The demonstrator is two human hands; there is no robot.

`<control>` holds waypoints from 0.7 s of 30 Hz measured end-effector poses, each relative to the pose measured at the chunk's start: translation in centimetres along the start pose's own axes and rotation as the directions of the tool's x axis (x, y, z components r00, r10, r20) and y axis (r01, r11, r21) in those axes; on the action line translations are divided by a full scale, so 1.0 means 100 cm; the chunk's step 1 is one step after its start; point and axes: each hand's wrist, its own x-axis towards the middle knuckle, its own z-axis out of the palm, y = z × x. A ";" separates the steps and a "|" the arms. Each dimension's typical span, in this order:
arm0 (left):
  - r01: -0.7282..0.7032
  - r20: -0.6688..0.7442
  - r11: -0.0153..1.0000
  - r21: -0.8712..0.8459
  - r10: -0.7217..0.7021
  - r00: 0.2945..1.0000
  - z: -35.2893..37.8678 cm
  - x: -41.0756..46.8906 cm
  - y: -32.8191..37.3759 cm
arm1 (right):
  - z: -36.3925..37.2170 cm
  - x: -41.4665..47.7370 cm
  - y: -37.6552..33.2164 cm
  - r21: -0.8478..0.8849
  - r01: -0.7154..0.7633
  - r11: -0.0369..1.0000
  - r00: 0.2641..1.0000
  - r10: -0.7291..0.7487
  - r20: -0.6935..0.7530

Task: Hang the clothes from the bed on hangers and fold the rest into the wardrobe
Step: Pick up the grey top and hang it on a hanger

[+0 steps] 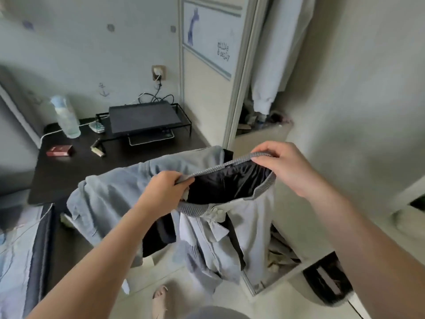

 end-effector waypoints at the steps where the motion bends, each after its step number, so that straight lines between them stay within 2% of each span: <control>1: -0.064 -0.008 0.998 -0.010 0.063 0.998 -0.001 0.020 0.012 | -0.013 0.008 -0.002 -0.018 0.007 1.000 0.999 -0.007 -0.052; 7: -0.359 -0.005 0.927 -0.109 0.361 0.933 -0.022 0.148 0.094 | -0.087 0.056 -0.031 -0.119 0.018 0.993 0.945 -0.056 -0.321; 13: -0.653 -0.025 0.751 -0.098 0.654 0.756 -0.048 0.258 0.199 | -0.163 0.100 -0.094 -0.279 -0.060 0.958 0.832 -0.107 -0.544; 16: -0.740 -0.054 0.665 -0.102 0.739 0.671 -0.062 0.302 0.250 | -0.197 0.120 -0.127 -0.363 -0.104 0.926 0.769 -0.157 -0.620; 21: -0.820 -0.143 0.558 -0.127 0.808 0.572 -0.090 0.351 0.345 | -0.259 0.145 -0.180 -0.411 -0.181 0.894 0.633 -0.214 -0.744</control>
